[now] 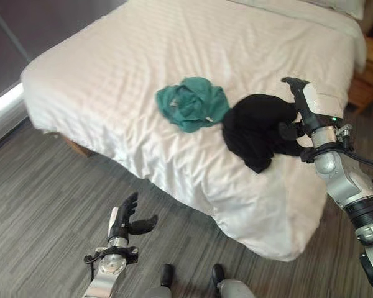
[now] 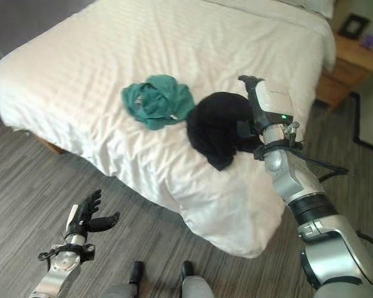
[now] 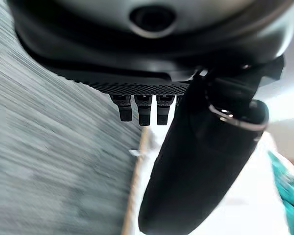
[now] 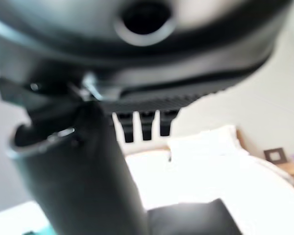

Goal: Pick up bed clothes into laundry basket.

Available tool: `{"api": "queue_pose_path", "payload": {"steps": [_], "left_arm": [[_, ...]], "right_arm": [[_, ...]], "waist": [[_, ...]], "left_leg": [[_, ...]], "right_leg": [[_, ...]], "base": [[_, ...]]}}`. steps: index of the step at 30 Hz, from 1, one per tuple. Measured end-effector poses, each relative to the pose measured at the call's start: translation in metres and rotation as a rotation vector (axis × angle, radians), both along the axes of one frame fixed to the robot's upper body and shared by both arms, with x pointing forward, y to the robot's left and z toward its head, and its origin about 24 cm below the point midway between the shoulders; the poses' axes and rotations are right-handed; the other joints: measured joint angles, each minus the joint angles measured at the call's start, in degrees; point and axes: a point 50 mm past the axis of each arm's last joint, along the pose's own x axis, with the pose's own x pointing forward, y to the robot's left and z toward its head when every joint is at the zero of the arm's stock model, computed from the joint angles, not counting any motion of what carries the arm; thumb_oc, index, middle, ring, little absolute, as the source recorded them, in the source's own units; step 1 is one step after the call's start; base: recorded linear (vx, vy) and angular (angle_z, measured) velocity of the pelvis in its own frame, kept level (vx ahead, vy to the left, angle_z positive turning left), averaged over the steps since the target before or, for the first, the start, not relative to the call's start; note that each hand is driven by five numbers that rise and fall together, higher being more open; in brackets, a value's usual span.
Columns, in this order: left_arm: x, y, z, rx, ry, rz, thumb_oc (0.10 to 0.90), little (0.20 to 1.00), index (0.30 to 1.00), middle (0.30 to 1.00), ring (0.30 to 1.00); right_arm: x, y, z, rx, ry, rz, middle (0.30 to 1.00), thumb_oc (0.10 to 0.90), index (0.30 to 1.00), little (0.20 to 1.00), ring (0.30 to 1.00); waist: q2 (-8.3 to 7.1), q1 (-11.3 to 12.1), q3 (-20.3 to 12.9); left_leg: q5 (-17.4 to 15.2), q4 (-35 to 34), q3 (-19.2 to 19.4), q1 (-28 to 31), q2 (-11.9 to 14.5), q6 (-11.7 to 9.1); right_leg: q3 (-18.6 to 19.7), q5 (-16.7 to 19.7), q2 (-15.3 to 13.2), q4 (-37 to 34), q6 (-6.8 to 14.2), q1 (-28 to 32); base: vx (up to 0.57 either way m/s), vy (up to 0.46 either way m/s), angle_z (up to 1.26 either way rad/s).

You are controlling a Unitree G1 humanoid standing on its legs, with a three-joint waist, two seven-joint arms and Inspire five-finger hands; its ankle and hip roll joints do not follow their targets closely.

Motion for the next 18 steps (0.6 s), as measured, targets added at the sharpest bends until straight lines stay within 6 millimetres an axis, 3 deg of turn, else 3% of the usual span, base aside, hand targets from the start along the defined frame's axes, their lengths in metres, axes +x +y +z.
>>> {"api": "queue_pose_path", "payload": {"steps": [1,2,4,8,16,17,18], "left_arm": [[-0.001,0.011,-0.001,0.025,0.017,0.029,0.800,0.900,0.900,0.900,0.900],[0.001,0.018,-0.002,0.044,0.027,0.041,0.800,0.900,0.900,0.900,0.900],[-0.001,0.028,0.000,0.069,0.034,0.062,0.800,0.900,0.900,0.900,0.900],[-0.001,0.029,0.000,0.074,0.034,0.056,0.800,0.900,0.900,0.900,0.900],[0.006,0.024,0.003,0.062,0.019,0.027,0.800,0.900,0.900,0.900,0.900],[0.010,0.022,0.003,0.066,0.015,0.012,0.800,0.900,0.900,0.900,0.900],[0.013,0.022,-0.006,0.075,0.040,0.002,0.800,0.900,0.900,0.900,0.900]], "right_arm": [[0.001,0.002,0.005,-0.014,0.002,0.016,0.900,0.800,0.900,0.900,0.900],[0.002,0.002,0.009,-0.018,-0.007,0.027,0.900,0.800,0.900,0.900,0.900],[0.005,-0.006,0.011,-0.007,0.021,0.001,0.900,0.800,0.900,0.900,0.900],[0.006,-0.022,0.017,0.040,0.034,-0.062,0.900,0.800,0.900,0.900,0.900],[0.007,-0.025,0.020,0.070,0.039,-0.069,0.900,0.800,0.900,0.900,0.900],[0.006,-0.031,0.013,0.077,0.048,-0.086,0.300,0.400,0.300,0.300,0.300],[0.007,-0.045,0.002,0.091,0.096,-0.135,0.300,0.400,0.300,0.300,0.300]], "waist": [[0.85,-0.51,0.50],[1.51,-0.72,0.86],[2.97,-0.14,1.14],[3.90,-0.49,1.24],[3.96,-1.98,1.27],[4.32,-2.15,1.38],[5.07,-3.32,0.38]], "left_leg": [[0.36,-0.07,-2.53,-1.07,0.31,-0.04],[0.59,-0.09,-3.42,-1.97,0.70,-0.20],[1.97,-0.09,-4.39,-3.50,1.46,-2.12],[2.97,0.42,-4.21,-6.59,1.68,-3.15],[3.03,0.49,-2.69,-7.00,0.51,-3.24],[3.01,1.59,-2.42,-7.79,0.14,-3.25],[2.89,2.16,-2.03,-9.88,-0.20,-3.50]], "right_leg": [[3.08,1.06,1.70,-2.00,-0.43,-0.72],[3.46,2.74,2.28,-4.24,0.33,-0.54],[0.41,6.64,2.20,-8.06,-1.59,0.91],[-2.62,5.55,2.31,-6.89,-2.28,-1.38],[-2.53,5.15,1.30,-7.48,-1.82,-1.32],[-3.16,4.78,1.24,-7.02,-2.29,-1.46],[-4.58,3.64,0.38,-7.25,-1.63,-3.06]], "base": [[0.16,-0.122,0.80],[0.04,-0.129,0.84],[-0.02,-0.196,0.61],[0.02,-0.103,0.37],[0.00,-0.051,0.02],[0.00,-0.241,0.37],[0.01,-0.075,0.45]]}}
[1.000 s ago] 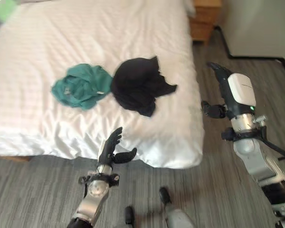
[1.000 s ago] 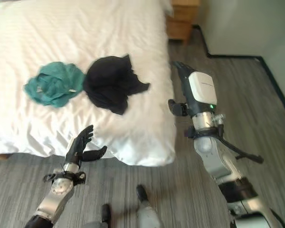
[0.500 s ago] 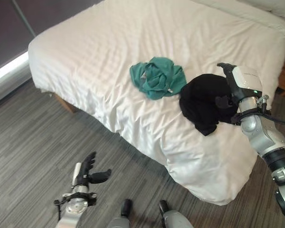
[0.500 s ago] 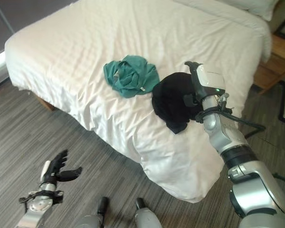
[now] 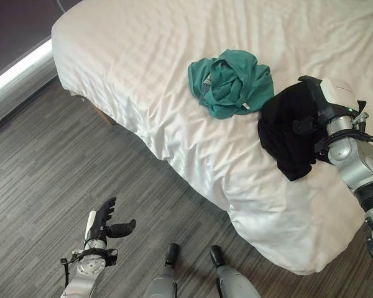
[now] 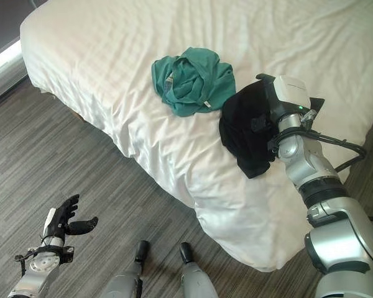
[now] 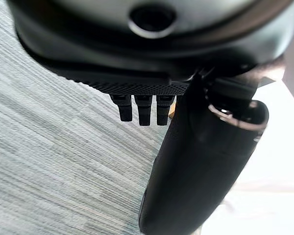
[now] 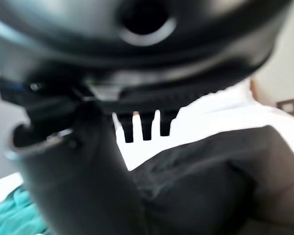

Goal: Pick up bed clothes into laundry basket.

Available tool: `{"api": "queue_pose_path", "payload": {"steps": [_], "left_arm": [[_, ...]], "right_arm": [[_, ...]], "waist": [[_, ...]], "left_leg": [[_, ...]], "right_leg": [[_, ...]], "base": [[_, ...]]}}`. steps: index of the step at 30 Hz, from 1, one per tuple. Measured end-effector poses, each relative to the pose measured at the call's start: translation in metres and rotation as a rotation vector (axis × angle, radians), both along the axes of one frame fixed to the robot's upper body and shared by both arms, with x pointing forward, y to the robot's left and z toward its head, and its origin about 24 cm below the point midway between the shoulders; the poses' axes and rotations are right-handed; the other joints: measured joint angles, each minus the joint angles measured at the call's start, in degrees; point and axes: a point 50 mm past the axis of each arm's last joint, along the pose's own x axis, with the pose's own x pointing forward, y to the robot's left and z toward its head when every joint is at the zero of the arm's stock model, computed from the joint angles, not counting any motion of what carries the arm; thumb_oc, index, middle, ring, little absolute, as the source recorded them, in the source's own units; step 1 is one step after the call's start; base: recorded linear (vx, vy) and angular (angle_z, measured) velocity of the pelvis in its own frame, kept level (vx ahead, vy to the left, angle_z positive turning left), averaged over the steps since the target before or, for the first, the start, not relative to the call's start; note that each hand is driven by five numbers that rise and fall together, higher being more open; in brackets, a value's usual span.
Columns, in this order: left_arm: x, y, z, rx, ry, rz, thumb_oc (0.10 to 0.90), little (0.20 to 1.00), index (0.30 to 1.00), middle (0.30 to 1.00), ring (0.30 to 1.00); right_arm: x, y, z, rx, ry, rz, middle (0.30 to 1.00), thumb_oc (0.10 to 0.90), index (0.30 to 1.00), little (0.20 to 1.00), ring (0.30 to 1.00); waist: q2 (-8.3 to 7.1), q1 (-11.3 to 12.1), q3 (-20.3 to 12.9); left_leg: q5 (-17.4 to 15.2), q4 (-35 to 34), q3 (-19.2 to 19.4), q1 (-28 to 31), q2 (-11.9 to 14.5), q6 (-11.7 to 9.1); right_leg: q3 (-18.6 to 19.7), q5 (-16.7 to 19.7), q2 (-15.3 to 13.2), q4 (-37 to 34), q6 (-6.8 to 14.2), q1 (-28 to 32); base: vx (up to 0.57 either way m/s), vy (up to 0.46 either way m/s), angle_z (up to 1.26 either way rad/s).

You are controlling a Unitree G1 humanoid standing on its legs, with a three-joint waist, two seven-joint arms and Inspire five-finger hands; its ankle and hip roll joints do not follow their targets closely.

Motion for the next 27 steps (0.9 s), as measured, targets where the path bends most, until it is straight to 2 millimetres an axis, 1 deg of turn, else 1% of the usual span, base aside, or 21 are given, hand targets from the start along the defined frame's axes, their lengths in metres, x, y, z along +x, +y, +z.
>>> {"api": "queue_pose_path", "payload": {"steps": [1,2,3,4,6,7,10,14,18,20,21,22,23,24,25,26,27], "left_arm": [[0.005,-0.002,-0.001,-0.010,0.013,-0.002,0.800,0.900,0.900,0.900,0.900],[0.004,0.000,-0.004,-0.009,0.035,0.006,0.800,0.900,0.900,0.900,0.900],[-0.007,0.003,-0.013,-0.009,0.089,0.022,0.800,0.900,0.900,0.900,0.900],[-0.018,0.007,-0.022,-0.004,0.138,0.042,0.800,0.900,0.900,0.900,0.900],[-0.025,0.014,-0.028,0.004,0.178,0.067,0.800,0.900,0.900,0.900,0.900],[-0.029,0.021,-0.036,0.009,0.244,0.094,0.800,0.900,0.900,0.900,0.900],[-0.028,0.028,-0.032,0.029,0.242,0.106,0.800,0.900,0.900,0.900,0.900],[-0.025,0.024,-0.031,0.023,0.230,0.093,0.800,0.900,0.900,0.900,0.900],[-0.026,0.020,-0.034,0.011,0.234,0.090,0.800,0.900,0.900,0.900,0.900],[-0.026,0.020,-0.034,0.011,0.235,0.092,0.800,0.900,0.900,0.900,0.900],[-0.022,0.018,-0.032,0.003,0.217,0.093,0.800,0.900,0.900,0.900,0.900],[-0.024,0.014,-0.029,-0.026,0.178,0.123,0.800,0.900,0.900,0.900,0.900],[-0.024,0.011,-0.028,-0.039,0.155,0.130,0.800,0.900,0.900,0.900,0.900],[-0.024,0.010,-0.029,-0.042,0.155,0.130,0.800,0.900,0.900,0.900,0.900],[-0.021,0.009,-0.027,-0.043,0.144,0.129,0.800,0.900,0.900,0.900,0.900],[-0.020,0.011,-0.026,-0.050,0.132,0.145,0.800,0.900,0.900,0.900,0.900],[-0.020,0.013,-0.024,-0.056,0.119,0.173,0.800,0.900,0.900,0.900,0.900]], "right_arm": [[0.000,-0.008,-0.001,0.015,0.036,-0.043,0.300,0.400,0.300,0.300,0.300],[-0.002,-0.016,-0.004,0.050,0.061,-0.091,0.300,0.400,0.300,0.300,0.300],[-0.004,-0.022,-0.009,0.074,0.083,-0.110,0.300,0.400,0.300,0.300,0.300],[-0.004,-0.022,-0.008,0.098,0.076,-0.111,0.300,0.400,0.300,0.300,0.300],[-0.004,-0.024,-0.008,0.118,0.069,-0.113,0.300,0.400,0.300,0.300,0.300],[-0.005,-0.027,-0.014,0.168,0.083,-0.138,0.300,0.400,0.300,0.300,0.300],[-0.006,-0.030,-0.015,0.210,0.084,-0.153,0.300,0.400,0.300,0.300,0.300],[-0.007,-0.033,-0.018,0.224,0.108,-0.164,0.300,0.400,0.300,0.300,0.300],[-0.004,-0.028,-0.011,0.219,0.093,-0.140,0.300,0.400,0.300,0.300,0.300],[-0.003,-0.026,-0.011,0.212,0.096,-0.131,0.300,0.400,0.300,0.300,0.300],[-0.003,-0.026,-0.004,0.210,0.085,-0.125,0.300,0.400,0.300,0.300,0.300],[-0.006,-0.018,0.020,0.162,0.047,-0.065,0.300,0.400,0.300,0.300,0.300],[-0.011,-0.015,0.047,0.109,-0.033,0.008,0.300,0.400,0.300,0.300,0.300],[-0.016,-0.013,0.070,0.080,-0.111,0.041,0.300,0.400,0.300,0.300,0.300],[-0.022,-0.016,0.090,0.053,-0.171,0.045,0.300,0.400,0.300,0.300,0.300],[-0.030,-0.020,0.108,0.038,-0.228,0.035,0.300,0.400,0.300,0.300,0.300],[-0.041,-0.024,0.126,0.012,-0.287,0.035,0.300,0.400,0.300,0.300,0.300]], "waist": [[0.80,0.15,-0.10],[1.62,0.61,0.33],[2.62,0.32,0.78],[3.24,-0.18,0.73],[3.31,-0.51,0.71],[3.29,-0.59,0.74],[3.26,-0.92,0.72],[3.26,-1.15,0.71],[3.21,-1.08,0.70],[3.21,-1.36,0.70],[2.61,-1.70,0.78],[2.86,-1.49,0.83],[2.66,-1.44,1.00],[1.93,-1.73,1.36],[0.82,-1.91,1.86],[-0.38,-2.57,1.82],[-1.21,-2.94,1.70]], "left_leg": [[-0.22,-0.95,0.29,-0.39,0.41,0.09],[0.31,-2.23,1.06,-0.92,0.62,0.09],[0.90,-2.22,1.83,-1.03,0.26,0.56],[1.08,-2.21,2.46,-0.78,-0.14,0.72],[1.33,-2.21,2.71,0.08,-0.54,0.81],[1.40,-2.20,2.93,2.15,-0.68,0.82],[1.37,-2.22,3.47,3.36,-0.81,0.80],[1.37,-2.23,4.01,3.33,-0.61,0.80],[1.35,-2.24,5.43,3.30,-0.54,0.83],[1.34,-2.25,5.57,3.28,-0.51,0.82],[0.67,-1.92,5.65,3.20,-0.50,1.06],[-0.55,-1.80,6.40,2.61,-0.46,1.80],[-0.32,-2.26,6.90,2.83,-0.59,2.10],[-0.21,-2.26,7.40,3.69,-0.85,2.45],[-0.24,-2.27,7.46,4.81,-1.14,2.49],[-0.52,-2.28,7.55,5.37,-1.35,2.83],[-0.58,-2.28,7.59,5.35,-1.50,2.92]], "right_leg": [[-0.07,0.29,0.35,0.06,0.09,-0.43],[0.35,0.99,0.46,0.47,0.35,-1.88],[0.56,1.52,0.03,0.38,0.35,-2.20],[1.14,1.55,-0.18,0.27,0.38,-2.10],[1.62,1.61,-0.91,-0.20,0.45,-1.15],[1.74,1.63,-0.95,-1.21,0.57,1.51],[1.87,1.59,-1.39,-2.97,0.65,3.47],[2.00,2.67,-1.47,-3.83,0.59,3.60],[3.51,3.50,-1.49,-4.79,0.89,3.44],[3.62,3.75,-1.50,-5.15,1.22,3.49],[3.57,4.88,-1.84,-5.66,0.68,3.42],[4.24,4.99,-1.65,-5.48,0.72,2.40],[5.35,5.53,-1.72,-5.79,1.39,2.19],[5.92,5.46,-1.95,-5.85,1.52,2.88],[6.22,5.42,-2.25,-6.10,1.56,3.99],[6.33,5.22,-2.32,-6.59,1.86,4.74],[6.23,4.99,-2.42,-6.67,2.16,4.81]], "base": [[0.03,0.008,0.26],[0.01,0.015,-0.13],[0.07,0.052,-0.31],[0.08,0.056,-0.25],[0.06,0.037,-0.10],[0.03,0.021,0.02],[0.02,0.012,0.02],[-0.01,0.036,-0.07],[-0.01,0.012,-0.16],[-0.01,0.156,-0.09],[-0.01,0.200,-0.18],[0.00,0.100,-0.35],[0.01,0.058,-0.41],[0.01,0.107,-0.31],[0.00,0.074,-0.13],[0.00,0.072,-0.01],[0.05,0.098,-0.05]]}}
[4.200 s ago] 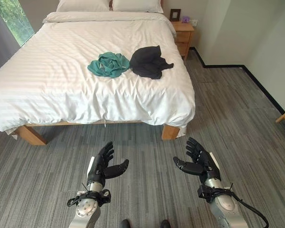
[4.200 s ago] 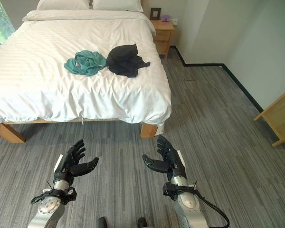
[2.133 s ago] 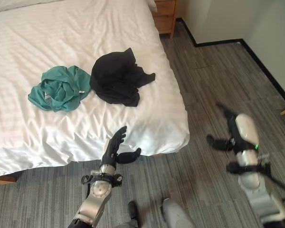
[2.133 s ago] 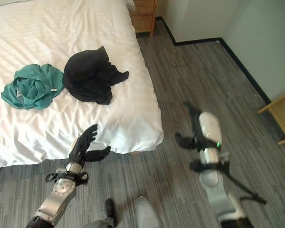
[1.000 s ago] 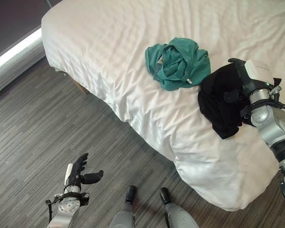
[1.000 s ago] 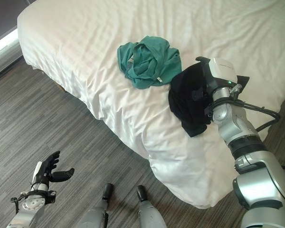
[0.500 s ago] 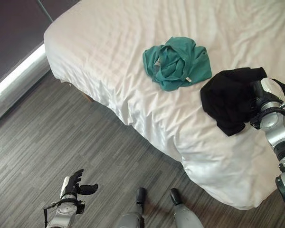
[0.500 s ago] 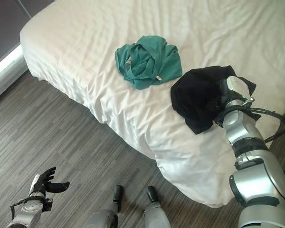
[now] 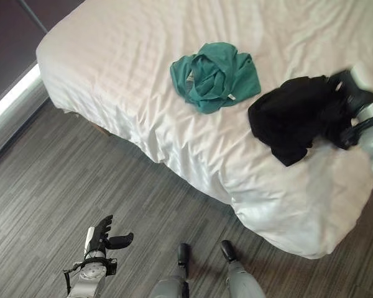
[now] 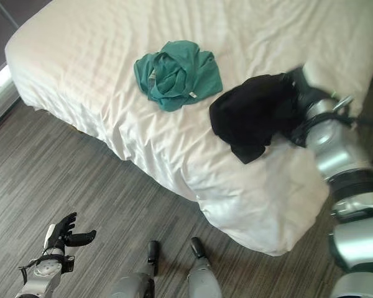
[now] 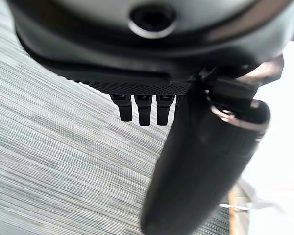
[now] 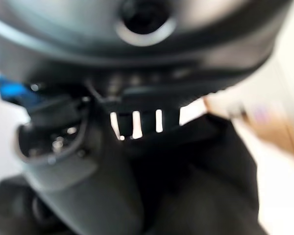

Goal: Pick up bed clothes into laundry basket.

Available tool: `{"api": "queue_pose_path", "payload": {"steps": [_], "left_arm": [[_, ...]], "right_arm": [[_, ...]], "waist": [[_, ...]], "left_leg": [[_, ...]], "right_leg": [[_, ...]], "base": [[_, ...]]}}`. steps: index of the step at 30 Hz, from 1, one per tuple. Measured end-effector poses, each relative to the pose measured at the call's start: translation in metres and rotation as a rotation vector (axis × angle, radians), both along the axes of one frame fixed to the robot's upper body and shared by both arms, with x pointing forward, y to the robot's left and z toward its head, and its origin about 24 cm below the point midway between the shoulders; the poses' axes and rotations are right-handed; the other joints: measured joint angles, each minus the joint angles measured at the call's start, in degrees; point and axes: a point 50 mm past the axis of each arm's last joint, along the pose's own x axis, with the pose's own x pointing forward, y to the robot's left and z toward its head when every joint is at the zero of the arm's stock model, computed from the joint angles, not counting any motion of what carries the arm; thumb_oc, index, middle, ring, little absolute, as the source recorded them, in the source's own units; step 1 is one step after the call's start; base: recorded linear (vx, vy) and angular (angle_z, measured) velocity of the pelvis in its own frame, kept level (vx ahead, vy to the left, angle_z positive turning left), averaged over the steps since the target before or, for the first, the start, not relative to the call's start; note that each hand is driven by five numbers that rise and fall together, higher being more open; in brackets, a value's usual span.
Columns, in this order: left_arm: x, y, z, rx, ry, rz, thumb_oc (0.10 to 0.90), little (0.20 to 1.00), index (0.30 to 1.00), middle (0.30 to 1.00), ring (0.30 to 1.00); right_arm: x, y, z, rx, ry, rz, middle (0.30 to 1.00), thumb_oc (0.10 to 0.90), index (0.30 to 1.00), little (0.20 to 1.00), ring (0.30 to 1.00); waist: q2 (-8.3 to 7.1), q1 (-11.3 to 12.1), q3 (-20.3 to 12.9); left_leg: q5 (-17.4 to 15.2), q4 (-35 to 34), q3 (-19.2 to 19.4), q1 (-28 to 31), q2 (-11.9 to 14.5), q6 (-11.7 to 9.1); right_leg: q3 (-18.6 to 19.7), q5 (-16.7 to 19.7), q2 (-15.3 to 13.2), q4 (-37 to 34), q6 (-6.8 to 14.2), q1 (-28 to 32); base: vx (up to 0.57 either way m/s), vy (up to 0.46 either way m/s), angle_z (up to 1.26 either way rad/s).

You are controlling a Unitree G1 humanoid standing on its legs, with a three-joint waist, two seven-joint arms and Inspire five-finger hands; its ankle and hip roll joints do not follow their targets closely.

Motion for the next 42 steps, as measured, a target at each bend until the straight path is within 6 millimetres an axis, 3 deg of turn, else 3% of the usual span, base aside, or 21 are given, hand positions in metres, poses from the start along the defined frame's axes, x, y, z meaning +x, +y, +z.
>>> {"api": "queue_pose_path", "payload": {"steps": [1,4,7,11,13,14,16,17,19,21,22,25,28,30,31,34,35,37,38,39,42], "left_arm": [[-0.003,0.005,0.000,0.008,0.004,0.025,0.800,0.900,0.900,0.900,0.900],[-0.020,0.012,-0.012,-0.038,0.044,0.185,0.800,0.900,0.900,0.900,0.900],[-0.040,0.023,-0.020,-0.021,0.120,0.277,0.800,0.900,0.900,0.900,0.900],[-0.044,0.044,0.005,0.122,0.050,0.309,0.800,0.900,0.900,0.900,0.900],[-0.030,0.057,0.031,0.227,-0.017,0.265,0.800,0.900,0.900,0.900,0.900],[-0.022,0.064,0.047,0.290,-0.066,0.241,0.800,0.900,0.900,0.900,0.900],[-0.007,0.071,0.082,0.378,-0.198,0.242,0.800,0.900,0.900,0.900,0.900],[-0.005,0.076,0.101,0.431,-0.267,0.262,0.800,0.900,0.900,0.900,0.900],[0.001,0.083,0.130,0.542,-0.374,0.315,0.800,0.900,0.900,0.900,0.900],[0.008,0.091,0.153,0.663,-0.430,0.323,0.800,0.900,0.900,0.900,0.900],[0.012,0.096,0.167,0.721,-0.462,0.324,0.800,0.900,0.900,0.900,0.900],[0.017,0.098,0.171,0.752,-0.476,0.339,0.800,0.900,0.900,0.900,0.900],[0.020,0.106,0.164,0.767,-0.426,0.332,0.800,0.900,0.900,0.900,0.900],[0.021,0.114,0.165,0.769,-0.407,0.357,0.800,0.900,0.900,0.900,0.900],[0.019,0.122,0.166,0.785,-0.382,0.368,0.800,0.900,0.900,0.900,0.900],[0.021,0.151,0.179,0.862,-0.274,0.409,0.800,0.900,0.900,0.900,0.900],[0.021,0.157,0.181,0.865,-0.238,0.424,0.800,0.900,0.900,0.900,0.900],[0.018,0.167,0.178,0.889,-0.160,0.435,0.800,0.900,0.900,0.900,0.900],[0.019,0.169,0.178,0.904,-0.125,0.423,0.800,0.900,0.900,0.900,0.900],[0.026,0.168,0.181,0.911,-0.116,0.414,0.800,0.900,0.900,0.900,0.900],[0.038,0.167,0.186,0.906,-0.096,0.385,0.800,0.900,0.900,0.900,0.900]], "right_arm": [[-0.005,-0.001,0.013,0.007,-0.068,0.001,0.300,0.400,0.300,0.300,0.300],[-0.054,-0.005,0.046,-0.002,-0.326,0.046,0.300,0.400,0.300,0.300,0.300],[-0.106,-0.031,0.035,0.026,-0.519,-0.024,0.300,0.400,0.300,0.300,0.300],[-0.183,-0.107,-0.060,0.257,-0.520,-0.403,0.300,0.400,0.300,0.300,0.300],[-0.209,-0.133,-0.133,0.457,-0.423,-0.638,0.300,0.400,0.300,0.300,0.300],[-0.221,-0.140,-0.172,0.556,-0.332,-0.749,0.300,0.400,0.300,0.300,0.300],[-0.245,-0.140,-0.230,0.656,-0.164,-0.911,0.300,0.400,0.300,0.300,0.300],[-0.250,-0.136,-0.257,0.701,-0.072,-0.973,0.300,0.400,0.300,0.300,0.300],[-0.271,-0.129,-0.304,0.729,0.185,-1.111,0.300,0.400,0.300,0.300,0.300],[-0.303,-0.115,-0.349,0.698,0.499,-1.223,0.300,0.400,0.300,0.300,0.300],[-0.321,-0.099,-0.373,0.720,0.663,-1.262,0.300,0.400,0.300,0.300,0.300],[-0.344,-0.064,-0.410,0.808,0.934,-1.281,0.300,0.400,0.300,0.300,0.300],[-0.355,-0.052,-0.420,0.906,0.998,-1.286,0.300,0.400,0.300,0.300,0.300],[-0.363,-0.047,-0.423,0.972,1.013,-1.314,0.300,0.400,0.300,0.300,0.300],[-0.365,-0.045,-0.425,1.000,1.012,-1.320,0.300,0.400,0.300,0.300,0.300],[-0.361,-0.026,-0.438,1.067,1.028,-1.293,0.300,0.400,0.300,0.300,0.300],[-0.362,-0.024,-0.440,1.073,1.040,-1.288,0.300,0.400,0.300,0.300,0.300],[-0.358,-0.025,-0.439,1.041,1.065,-1.264,0.300,0.400,0.300,0.300,0.300],[-0.355,-0.028,-0.437,1.031,1.054,-1.254,0.300,0.400,0.300,0.300,0.300],[-0.352,-0.036,-0.432,1.008,1.035,-1.245,0.300,0.400,0.300,0.300,0.300],[-0.344,-0.029,-0.438,1.040,1.035,-1.199,0.300,0.400,0.300,0.300,0.300]], "waist": [[-1.24,-0.17,-0.38],[-3.78,-2.88,-0.93],[-6.01,-5.00,-2.09],[-9.47,-6.07,-4.50],[-10.43,-6.19,-5.07],[-10.56,-6.18,-5.18],[-8.76,-6.63,-4.52],[-8.19,-5.72,-4.37],[-4.43,-3.98,-5.07],[-3.26,-2.46,-6.75],[-4.43,-2.36,-7.54],[-0.66,-1.62,-7.58],[2.88,-3.64,-7.83],[3.35,-3.84,-7.70],[3.39,-4.26,-7.26],[-0.60,-3.04,-4.60],[-1.46,-3.96,-4.09],[-2.10,-4.00,-3.69],[-1.45,-3.69,-3.84],[1.23,-3.76,-3.20],[1.00,-3.58,-2.95]], "left_leg": [[-0.16,0.00,0.59,0.00,-0.01,0.24],[-1.19,0.02,2.48,1.11,-0.39,1.49],[-2.04,0.03,4.65,2.90,-0.37,1.70],[-3.25,-0.01,7.55,3.62,0.24,1.62],[-3.60,-0.04,9.58,3.63,1.31,1.62],[-3.87,-0.06,11.18,3.80,1.53,1.85],[-4.00,-0.04,14.92,4.50,1.98,2.32],[-4.14,-0.06,17.02,5.33,2.90,2.65],[-5.00,-0.18,21.89,6.91,4.83,2.07],[-5.30,-0.07,25.05,7.77,5.39,1.20],[-5.34,-0.07,25.53,8.20,4.73,0.03],[-4.46,-0.35,25.95,8.40,7.41,-1.07],[-4.17,-0.33,24.90,8.99,8.96,-2.93],[-4.28,-0.06,24.81,9.42,9.38,-3.39],[-3.81,0.91,24.57,9.24,9.25,-4.33],[-2.88,9.06,21.03,5.08,8.20,-4.99],[-2.91,10.44,20.04,3.91,7.74,-4.97],[-4.15,8.05,18.90,4.35,6.67,-4.91],[-4.99,3.97,16.83,5.69,5.42,-4.30],[-6.66,1.34,16.55,5.98,6.47,-1.96],[-5.27,-0.34,18.54,6.59,5.96,-2.24]], "right_leg": [[0.41,-0.06,-0.09,-0.15,0.10,-0.16],[1.99,0.02,-0.38,-0.52,0.32,0.13],[2.82,0.08,-0.30,-0.95,0.31,1.40],[3.74,-0.14,0.62,-0.51,0.59,0.95],[2.64,0.33,1.36,1.03,0.23,-0.63],[-0.53,1.07,1.67,1.69,-0.49,-1.51],[-5.24,1.71,1.16,0.93,-0.02,-2.27],[-10.94,-0.39,0.25,2.79,-1.54,-3.24],[-17.86,-1.63,-2.29,8.04,-0.18,-4.28],[-20.13,-2.30,-4.95,7.91,1.60,-2.21],[-19.69,-2.01,-6.49,4.20,3.15,0.45],[-17.54,3.16,-3.10,-3.57,0.58,2.92],[-15.93,2.82,-0.95,-4.35,0.22,2.87],[-15.14,2.99,-0.54,-4.14,-0.47,2.60],[-14.71,2.34,-0.32,-3.91,-0.94,1.72],[-13.57,2.19,-3.16,-2.09,-0.90,-0.11],[-13.07,2.55,-4.02,-3.30,-1.08,0.46],[-10.98,3.22,-4.85,-4.02,-1.73,0.34],[-10.30,3.26,-4.69,-3.97,-1.50,-0.58],[-10.53,3.78,-3.35,-4.10,-0.54,-1.08],[-11.37,3.93,-3.73,-1.04,0.57,-1.84]], "base": [[0.06,0.124,-0.13],[0.05,0.111,-0.24],[0.01,0.082,-0.31],[-0.10,0.041,-0.32],[-0.19,0.024,-0.55],[-0.16,-0.017,-0.73],[-0.14,-0.046,-0.83],[-0.11,-0.061,-1.07],[-0.07,-0.116,-1.29],[-0.01,-0.112,-0.98],[0.00,-0.124,-0.64],[0.02,-0.069,-0.54],[0.04,-0.081,-0.43],[-0.05,-0.062,-0.34],[-0.11,-0.073,-0.31],[0.01,0.043,-0.38],[0.17,0.140,-0.19],[0.16,0.124,-0.19],[0.14,0.121,-0.33],[0.13,0.127,-0.32],[0.12,0.099,-0.08]]}}
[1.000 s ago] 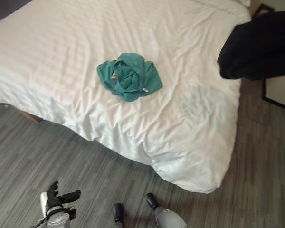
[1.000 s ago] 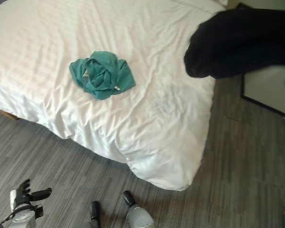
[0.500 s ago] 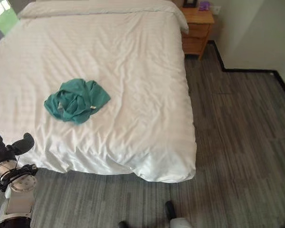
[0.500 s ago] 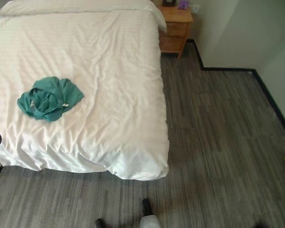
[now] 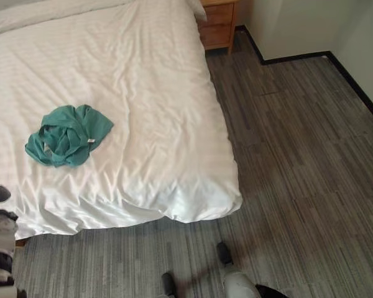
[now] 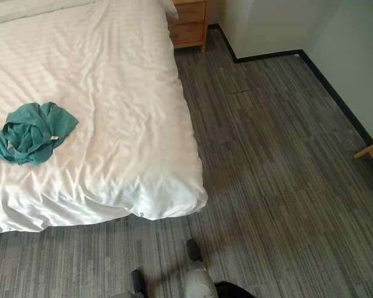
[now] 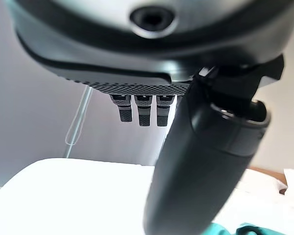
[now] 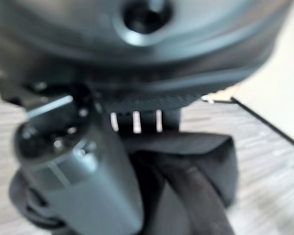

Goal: Pick up bed clothes into laundry basket.

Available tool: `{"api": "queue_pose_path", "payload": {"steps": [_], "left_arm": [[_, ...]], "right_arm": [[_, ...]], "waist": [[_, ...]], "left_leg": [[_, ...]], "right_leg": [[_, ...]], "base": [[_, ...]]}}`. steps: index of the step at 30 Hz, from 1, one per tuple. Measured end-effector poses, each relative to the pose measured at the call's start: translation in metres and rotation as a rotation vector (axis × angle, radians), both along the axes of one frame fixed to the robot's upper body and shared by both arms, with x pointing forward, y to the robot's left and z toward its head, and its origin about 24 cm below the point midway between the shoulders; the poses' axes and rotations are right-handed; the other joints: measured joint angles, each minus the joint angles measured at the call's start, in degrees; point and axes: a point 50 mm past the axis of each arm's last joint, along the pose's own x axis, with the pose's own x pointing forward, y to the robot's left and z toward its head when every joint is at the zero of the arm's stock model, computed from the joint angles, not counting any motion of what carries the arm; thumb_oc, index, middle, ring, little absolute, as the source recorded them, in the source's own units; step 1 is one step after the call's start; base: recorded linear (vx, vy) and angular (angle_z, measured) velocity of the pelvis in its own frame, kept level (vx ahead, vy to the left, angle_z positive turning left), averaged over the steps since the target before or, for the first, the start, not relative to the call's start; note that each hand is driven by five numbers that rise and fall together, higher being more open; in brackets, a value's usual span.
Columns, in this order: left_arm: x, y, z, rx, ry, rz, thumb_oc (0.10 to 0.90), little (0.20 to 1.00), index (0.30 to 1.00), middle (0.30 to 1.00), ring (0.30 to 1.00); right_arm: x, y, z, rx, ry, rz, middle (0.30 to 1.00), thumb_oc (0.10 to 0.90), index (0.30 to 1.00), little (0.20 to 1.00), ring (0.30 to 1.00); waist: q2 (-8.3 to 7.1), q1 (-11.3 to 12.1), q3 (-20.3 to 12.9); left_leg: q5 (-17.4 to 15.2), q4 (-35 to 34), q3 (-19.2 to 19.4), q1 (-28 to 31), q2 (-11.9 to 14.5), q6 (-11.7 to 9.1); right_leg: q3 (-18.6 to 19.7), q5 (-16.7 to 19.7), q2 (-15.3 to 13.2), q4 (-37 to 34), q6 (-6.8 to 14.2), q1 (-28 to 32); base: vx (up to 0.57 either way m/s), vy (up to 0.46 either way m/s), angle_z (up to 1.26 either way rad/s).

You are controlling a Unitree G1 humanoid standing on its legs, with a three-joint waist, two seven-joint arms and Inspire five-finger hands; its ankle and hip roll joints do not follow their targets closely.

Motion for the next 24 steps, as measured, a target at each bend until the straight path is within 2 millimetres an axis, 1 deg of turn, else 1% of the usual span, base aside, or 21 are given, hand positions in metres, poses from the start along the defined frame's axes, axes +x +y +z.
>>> {"api": "queue_pose_path", "payload": {"steps": [1,3,4,6,9,11,12,13,15,16,17,18,19,21,22,24], "left_arm": [[0.007,-0.003,0.001,0.014,0.037,-0.021,0.800,0.900,0.900,0.900,0.900],[0.015,-0.007,0.003,0.019,0.060,-0.057,0.800,0.900,0.900,0.900,0.900],[0.025,-0.012,0.010,0.036,0.054,-0.091,0.800,0.900,0.900,0.900,0.900],[0.037,-0.019,0.018,0.045,0.040,-0.128,0.800,0.900,0.900,0.900,0.900],[0.060,-0.033,0.039,0.073,-0.004,-0.196,0.800,0.900,0.900,0.900,0.900],[0.076,-0.044,0.059,0.102,-0.056,-0.242,0.800,0.900,0.900,0.900,0.900],[0.081,-0.048,0.065,0.111,-0.070,-0.261,0.800,0.900,0.900,0.900,0.900],[0.086,-0.053,0.071,0.132,-0.071,-0.283,0.800,0.900,0.900,0.900,0.900],[0.096,-0.063,0.081,0.201,-0.049,-0.326,0.800,0.900,0.900,0.900,0.900],[0.100,-0.067,0.084,0.227,-0.037,-0.339,0.800,0.900,0.900,0.900,0.900],[0.109,-0.077,0.087,0.231,-0.038,-0.356,0.800,0.900,0.900,0.900,0.900],[0.119,-0.090,0.090,0.240,-0.040,-0.390,0.800,0.900,0.900,0.900,0.900],[0.122,-0.095,0.089,0.261,-0.019,-0.408,0.800,0.900,0.900,0.900,0.900],[0.126,-0.093,0.087,0.305,0.079,-0.400,0.800,0.900,0.900,0.900,0.900],[0.125,-0.090,0.089,0.301,0.093,-0.383,0.800,0.900,0.900,0.900,0.900],[0.124,-0.086,0.091,0.302,0.099,-0.362,0.800,0.900,0.900,0.900,0.900]], "right_arm": [[0.000,0.005,-0.003,0.015,0.013,0.024,0.300,0.400,0.300,0.300,0.300],[0.002,0.011,-0.007,0.031,0.010,0.044,0.300,0.400,0.300,0.300,0.300],[0.007,0.017,-0.011,0.046,0.014,0.090,0.300,0.400,0.300,0.300,0.300],[0.017,0.024,-0.015,0.063,-0.002,0.147,0.300,0.400,0.300,0.300,0.300],[0.030,0.030,-0.017,0.073,-0.036,0.221,0.300,0.400,0.300,0.300,0.300],[0.042,0.038,-0.021,0.091,-0.056,0.261,0.300,0.400,0.300,0.300,0.300],[0.046,0.044,-0.023,0.101,-0.068,0.267,0.300,0.400,0.300,0.300,0.300],[0.047,0.049,-0.026,0.115,-0.068,0.280,0.300,0.400,0.300,0.300,0.300],[0.048,0.059,-0.030,0.143,-0.073,0.282,0.300,0.400,0.300,0.300,0.300],[0.057,0.068,-0.033,0.159,-0.087,0.310,0.300,0.400,0.300,0.300,0.300],[0.056,0.071,-0.035,0.157,-0.026,0.340,0.300,0.400,0.300,0.300,0.300],[0.059,0.081,-0.038,0.178,-0.008,0.373,0.300,0.400,0.300,0.300,0.300],[0.066,0.086,-0.039,0.191,-0.042,0.394,0.300,0.400,0.300,0.300,0.300],[0.081,0.090,-0.038,0.190,-0.102,0.418,0.300,0.400,0.300,0.300,0.300],[0.086,0.090,-0.037,0.186,-0.114,0.422,0.300,0.400,0.300,0.300,0.300],[0.090,0.088,-0.036,0.180,-0.120,0.424,0.300,0.400,0.300,0.300,0.300]], "waist": [[-0.31,-0.64,-0.08],[-0.41,-0.94,-0.20],[-0.45,-1.11,-0.21],[-0.40,-1.56,-0.17],[-0.48,-1.73,-0.23],[-0.67,-2.52,-0.35],[-0.95,-3.36,-0.51],[-1.19,-3.33,-0.69],[-1.51,-4.03,-1.09],[-1.46,-3.88,-1.19],[-1.68,-3.43,-1.30],[-1.92,-2.96,-1.48],[-2.05,-3.11,-1.68],[-1.94,-3.38,-2.18],[-1.97,-3.62,-2.20],[-1.93,-3.68,-2.31]], "left_leg": [[0.24,-0.03,0.66,0.36,-0.33,0.06],[0.73,-0.03,0.56,0.38,-0.45,-0.01],[0.77,-0.02,0.52,-0.03,-0.46,-0.10],[0.89,0.11,0.75,-0.11,-0.13,-0.28],[0.90,0.07,1.65,-1.07,-0.05,-0.32],[0.92,0.24,1.65,-2.78,-0.13,-0.33],[0.92,0.22,1.88,-3.07,-0.18,-0.33],[0.92,0.21,2.14,-3.27,-0.12,-0.33],[0.90,0.18,2.56,-4.41,-0.14,-0.34],[0.91,0.13,2.73,-4.93,-0.15,-0.33],[0.93,0.24,2.92,-5.27,-0.10,-0.35],[1.01,0.25,2.86,-5.72,-0.05,-0.43],[1.04,0.25,2.88,-6.07,-0.05,-0.46],[1.06,0.25,3.03,-6.96,-0.16,-0.48],[1.08,0.24,3.03,-7.45,-0.21,-0.48],[1.21,0.25,3.03,-8.30,-0.19,-0.51]], "right_leg": [[-0.02,0.14,-0.67,-0.96,0.49,0.87],[-0.78,0.67,-1.09,-2.53,0.57,1.76],[-0.86,1.66,-1.15,-2.97,0.91,1.63],[-0.85,1.88,-0.74,-2.97,0.95,1.46],[-0.76,1.94,-0.65,-2.97,0.97,0.11],[-0.79,2.24,-0.72,-2.94,1.11,-1.52],[-0.66,2.33,-0.72,-2.94,1.23,-2.00],[-0.62,2.34,-0.68,-2.94,1.24,-2.32],[-0.45,2.43,-0.67,-2.93,1.23,-3.64],[-0.61,2.65,-0.73,-2.93,1.23,-4.25],[-0.65,2.88,-0.65,-2.94,1.08,-4.73],[-0.67,2.95,-0.58,-2.94,1.03,-5.21],[-0.62,3.02,-0.50,-2.94,0.97,-5.60],[-0.42,3.18,-0.59,-2.93,1.02,-6.63],[-0.37,3.24,-0.61,-2.92,0.99,-7.13],[-0.41,3.35,-0.58,-2.92,0.94,-7.99]], "base": [[0.15,0.117,0.09],[0.08,0.062,0.10],[0.06,0.048,0.02],[0.04,0.036,-0.02],[0.02,0.024,-0.10],[0.03,0.027,-0.03],[0.03,0.031,-0.08],[0.01,0.018,-0.12],[0.02,0.000,-0.10],[0.04,-0.024,-0.11],[0.04,-0.019,-0.07],[0.07,-0.003,-0.04],[0.04,0.012,-0.01],[0.00,0.007,-0.05],[-0.02,0.008,-0.04],[-0.02,0.004,0.00]]}}
